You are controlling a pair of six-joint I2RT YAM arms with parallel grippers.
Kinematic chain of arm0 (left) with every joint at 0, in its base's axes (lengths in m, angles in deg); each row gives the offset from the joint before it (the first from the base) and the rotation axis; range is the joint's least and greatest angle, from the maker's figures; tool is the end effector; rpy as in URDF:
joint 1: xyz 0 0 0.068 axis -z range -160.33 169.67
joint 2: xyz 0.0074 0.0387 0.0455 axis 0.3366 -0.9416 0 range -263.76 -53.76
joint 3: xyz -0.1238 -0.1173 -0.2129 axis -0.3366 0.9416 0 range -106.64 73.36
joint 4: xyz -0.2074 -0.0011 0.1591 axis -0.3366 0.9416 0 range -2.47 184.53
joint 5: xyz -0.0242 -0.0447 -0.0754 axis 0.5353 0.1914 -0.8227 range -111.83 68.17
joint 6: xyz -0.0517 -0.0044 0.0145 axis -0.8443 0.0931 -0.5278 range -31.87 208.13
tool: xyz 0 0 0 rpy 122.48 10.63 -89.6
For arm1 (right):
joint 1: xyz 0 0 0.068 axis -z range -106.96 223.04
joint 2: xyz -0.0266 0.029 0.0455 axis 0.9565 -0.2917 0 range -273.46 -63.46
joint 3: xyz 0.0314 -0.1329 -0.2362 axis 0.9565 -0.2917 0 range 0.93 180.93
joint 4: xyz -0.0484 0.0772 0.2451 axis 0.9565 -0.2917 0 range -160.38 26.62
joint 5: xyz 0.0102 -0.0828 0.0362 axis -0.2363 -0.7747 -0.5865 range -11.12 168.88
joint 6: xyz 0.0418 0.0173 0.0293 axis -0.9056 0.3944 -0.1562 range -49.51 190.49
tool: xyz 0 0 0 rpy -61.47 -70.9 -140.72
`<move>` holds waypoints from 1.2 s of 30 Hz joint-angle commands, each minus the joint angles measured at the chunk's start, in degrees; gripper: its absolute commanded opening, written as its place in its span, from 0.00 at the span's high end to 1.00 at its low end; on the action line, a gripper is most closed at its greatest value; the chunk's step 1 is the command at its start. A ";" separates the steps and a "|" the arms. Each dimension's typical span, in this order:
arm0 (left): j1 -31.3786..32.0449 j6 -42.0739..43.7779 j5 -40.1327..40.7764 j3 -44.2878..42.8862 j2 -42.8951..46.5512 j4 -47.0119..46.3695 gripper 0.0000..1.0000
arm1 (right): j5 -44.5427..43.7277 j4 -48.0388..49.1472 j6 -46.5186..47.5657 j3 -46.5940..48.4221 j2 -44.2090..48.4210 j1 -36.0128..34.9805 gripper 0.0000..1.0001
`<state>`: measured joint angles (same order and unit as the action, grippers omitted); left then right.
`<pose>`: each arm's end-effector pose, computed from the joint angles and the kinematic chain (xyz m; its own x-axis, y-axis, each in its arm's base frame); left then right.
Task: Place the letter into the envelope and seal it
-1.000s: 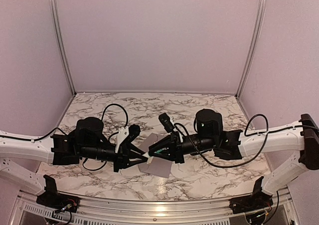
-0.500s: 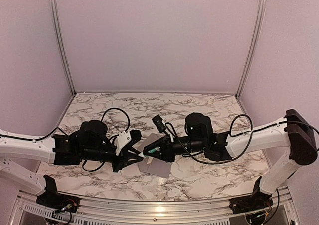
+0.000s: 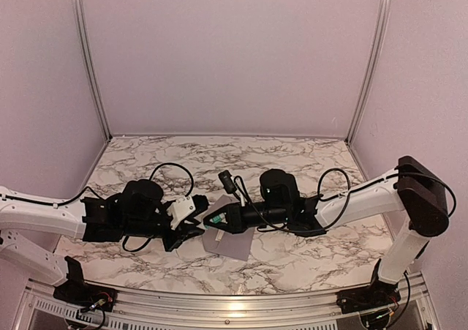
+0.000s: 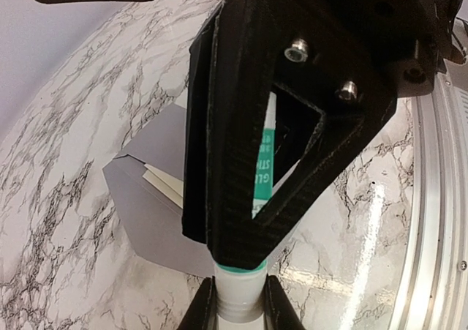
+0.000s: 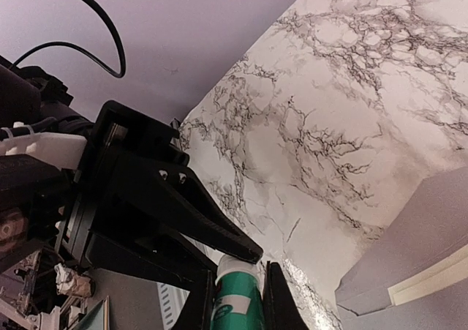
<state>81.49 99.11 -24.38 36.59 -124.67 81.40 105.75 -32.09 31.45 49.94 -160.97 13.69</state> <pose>0.1246 -0.2359 0.2238 -0.0464 0.4896 -0.8707 0.9249 0.3503 0.1476 0.1711 0.3204 0.2003 -0.7392 -0.1453 -0.6576 -0.6719 0.2252 0.7055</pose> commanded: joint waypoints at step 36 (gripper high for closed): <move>0.55 -14.67 9.29 2.10 0.15 -20.88 0.17 | -47.34 -51.14 18.19 5.82 4.14 18.55 1.00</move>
<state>83.15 90.11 -18.71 39.91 -123.34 56.31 65.23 -70.34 45.78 49.90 -153.34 31.85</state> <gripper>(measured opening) 0.837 0.110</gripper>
